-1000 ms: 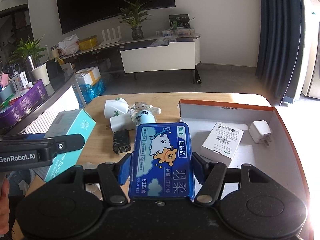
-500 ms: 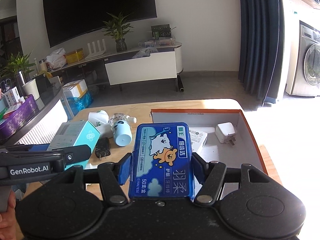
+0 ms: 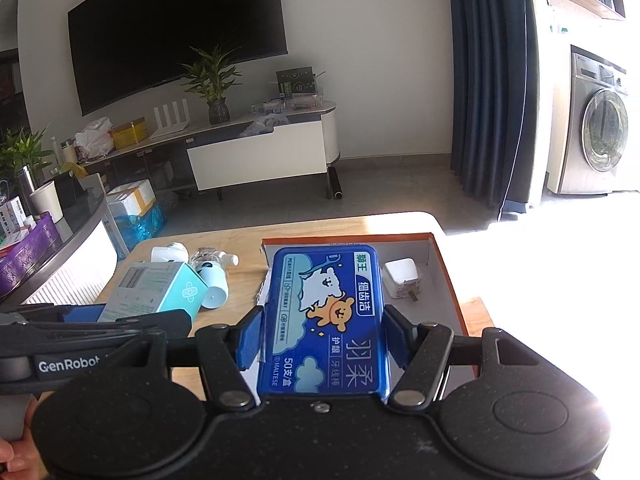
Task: Organize rigid objects
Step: 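Carry both items into the box and open both tools to release them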
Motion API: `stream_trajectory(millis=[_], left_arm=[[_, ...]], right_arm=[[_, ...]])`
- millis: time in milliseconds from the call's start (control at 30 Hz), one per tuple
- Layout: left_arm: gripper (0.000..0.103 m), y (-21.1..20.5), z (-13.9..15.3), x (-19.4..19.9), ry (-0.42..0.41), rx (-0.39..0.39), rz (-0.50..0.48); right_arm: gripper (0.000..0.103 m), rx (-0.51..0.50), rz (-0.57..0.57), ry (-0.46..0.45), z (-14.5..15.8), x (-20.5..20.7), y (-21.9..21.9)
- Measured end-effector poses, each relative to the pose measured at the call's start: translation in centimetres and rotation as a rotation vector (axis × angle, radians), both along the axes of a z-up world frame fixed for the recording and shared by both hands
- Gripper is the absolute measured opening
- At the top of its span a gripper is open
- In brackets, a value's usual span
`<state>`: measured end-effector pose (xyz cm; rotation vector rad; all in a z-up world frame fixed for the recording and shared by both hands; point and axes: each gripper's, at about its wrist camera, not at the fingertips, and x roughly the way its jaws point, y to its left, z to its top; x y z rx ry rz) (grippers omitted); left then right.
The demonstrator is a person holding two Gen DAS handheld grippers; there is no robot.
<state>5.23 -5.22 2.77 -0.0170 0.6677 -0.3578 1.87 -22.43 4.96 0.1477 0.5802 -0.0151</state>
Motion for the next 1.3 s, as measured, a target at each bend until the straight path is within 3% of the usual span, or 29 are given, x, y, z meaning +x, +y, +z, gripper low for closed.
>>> stream_trajectory(millis=[733,1300], left_arm=[[0.071,-5.5,-0.8,0.6,0.003,0.024,-0.081],[0.071,-7.1,-2.0,1.5,0.035,0.053,-0.102]], right_arm=[[0.075,-0.008,-0.103,-0.014,0.1,-0.3,-4.7],[0.075,-0.002,-0.111,0.006,-0.8,1.1,-5.5]])
